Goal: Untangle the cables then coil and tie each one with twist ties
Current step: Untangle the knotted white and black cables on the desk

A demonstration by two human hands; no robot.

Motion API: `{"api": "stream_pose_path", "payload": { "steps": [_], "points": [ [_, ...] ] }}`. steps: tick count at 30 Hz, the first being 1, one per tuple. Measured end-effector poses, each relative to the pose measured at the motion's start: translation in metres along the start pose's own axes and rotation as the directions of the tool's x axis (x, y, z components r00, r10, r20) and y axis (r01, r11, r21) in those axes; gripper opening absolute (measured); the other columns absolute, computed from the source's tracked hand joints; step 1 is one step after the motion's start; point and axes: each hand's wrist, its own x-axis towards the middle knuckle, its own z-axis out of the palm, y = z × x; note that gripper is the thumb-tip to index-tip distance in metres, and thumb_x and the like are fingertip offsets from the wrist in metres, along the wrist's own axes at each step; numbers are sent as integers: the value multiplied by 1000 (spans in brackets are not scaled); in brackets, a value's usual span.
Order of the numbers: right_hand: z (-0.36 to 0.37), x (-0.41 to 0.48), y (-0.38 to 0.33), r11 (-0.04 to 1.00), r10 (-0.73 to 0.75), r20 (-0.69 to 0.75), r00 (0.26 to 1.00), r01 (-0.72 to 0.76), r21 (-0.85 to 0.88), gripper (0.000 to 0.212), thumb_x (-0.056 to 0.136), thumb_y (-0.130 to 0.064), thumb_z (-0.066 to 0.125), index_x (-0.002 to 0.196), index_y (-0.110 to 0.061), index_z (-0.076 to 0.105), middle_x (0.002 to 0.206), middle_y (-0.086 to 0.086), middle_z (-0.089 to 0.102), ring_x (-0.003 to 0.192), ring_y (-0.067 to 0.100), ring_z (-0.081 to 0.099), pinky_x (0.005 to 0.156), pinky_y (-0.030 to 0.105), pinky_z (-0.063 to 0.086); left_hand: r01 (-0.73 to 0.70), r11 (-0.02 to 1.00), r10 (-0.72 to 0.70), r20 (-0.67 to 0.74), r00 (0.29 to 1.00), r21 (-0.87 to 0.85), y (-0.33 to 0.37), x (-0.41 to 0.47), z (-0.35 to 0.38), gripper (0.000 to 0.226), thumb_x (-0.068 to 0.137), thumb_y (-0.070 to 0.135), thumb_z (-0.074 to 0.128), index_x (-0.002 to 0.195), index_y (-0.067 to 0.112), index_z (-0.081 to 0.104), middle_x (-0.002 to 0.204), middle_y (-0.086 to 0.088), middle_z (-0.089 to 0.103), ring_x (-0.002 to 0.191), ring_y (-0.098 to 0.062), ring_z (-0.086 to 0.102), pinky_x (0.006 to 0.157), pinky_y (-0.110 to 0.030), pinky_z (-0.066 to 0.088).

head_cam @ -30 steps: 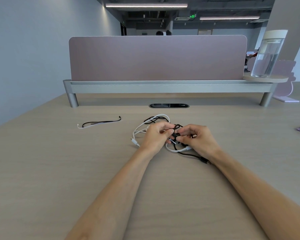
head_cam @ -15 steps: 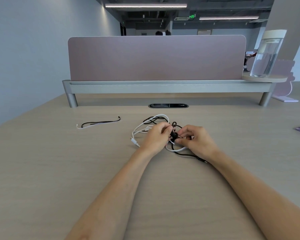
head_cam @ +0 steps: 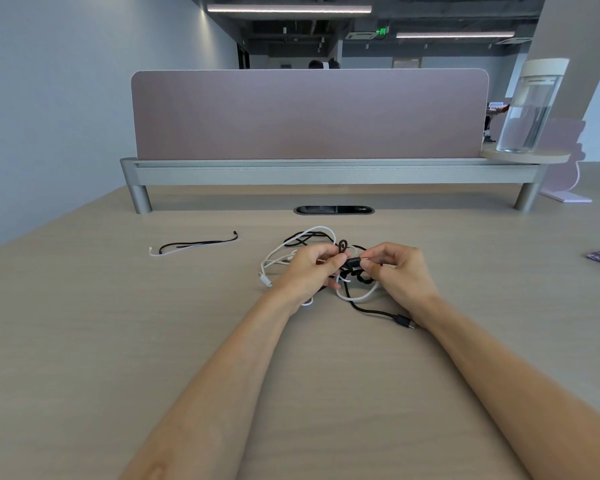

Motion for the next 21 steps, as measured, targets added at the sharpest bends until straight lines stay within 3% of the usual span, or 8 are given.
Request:
{"api": "stream_pose_path", "payload": {
  "steps": [3, 7, 10, 15, 16, 19, 21],
  "points": [
    [-1, 1, 2, 1000, 13, -51, 999, -12, 13, 11, 84, -5, 70, 81, -16, 70, 77, -2, 70, 65, -3, 63, 63, 12, 47, 4, 1000, -4, 6, 1000, -8, -2, 1, 0, 15, 93, -1, 56, 104, 7, 63, 87, -5, 53, 74, -10, 54, 65, -25, 59],
    [-2, 3, 5, 997, 62, -124, 990, -55, 53, 15, 85, -9, 69, 77, -22, 69, 76, -2, 69, 68, 8, 62, 64, 18, 46, 15, 1000, -15, -47, 999, -5, -2, 1, 1, 28, 89, -14, 53, 98, 10, 65, 88, -6, 54, 73, -11, 58, 63, -26, 60],
    [-6, 5, 5, 989, 104, -247, 963, -75, 124, 13, 87, -8, 64, 81, -20, 65, 81, 2, 71, 75, 10, 63, 70, 20, 48, 3, 998, -12, -159, 987, -60, -3, 0, -1, 33, 90, -10, 52, 90, 18, 68, 89, -4, 54, 72, -11, 60, 66, -31, 60],
    [-17, 8, 8, 959, 271, -439, 857, -202, 199, 11, 82, -16, 57, 79, -26, 59, 90, 6, 70, 90, 24, 66, 85, 43, 55, 36, 985, -93, -347, 933, -167, -4, 3, -3, 27, 94, -1, 48, 95, 14, 69, 80, -5, 55, 49, -2, 59, 76, -38, 59],
    [-19, 7, 7, 959, 276, -445, 852, -214, 185, 10, 81, -16, 55, 80, -25, 59, 90, 5, 70, 91, 23, 65, 84, 42, 54, 39, 984, -101, -368, 924, -172, -4, 3, -3, 28, 94, 0, 46, 95, 15, 70, 80, -4, 56, 49, -2, 58, 75, -36, 59],
    [-17, 4, 3, 973, 220, -369, 903, -228, 22, 15, 82, -15, 52, 90, -17, 64, 90, -1, 67, 86, 16, 59, 74, 29, 45, 58, 996, -82, -390, 917, -72, -3, 2, -3, 33, 91, 2, 43, 88, 23, 68, 77, 0, 59, 59, -11, 54, 54, -18, 48],
    [-13, 3, 1, 973, 177, -295, 939, -212, -92, 17, 85, -16, 52, 96, -15, 65, 90, -4, 64, 85, 14, 57, 75, 26, 40, 47, 999, -43, -365, 930, 3, -5, 2, -2, 34, 89, 0, 42, 87, 23, 68, 80, 1, 60, 65, -13, 52, 55, -18, 47]
  ]
}}
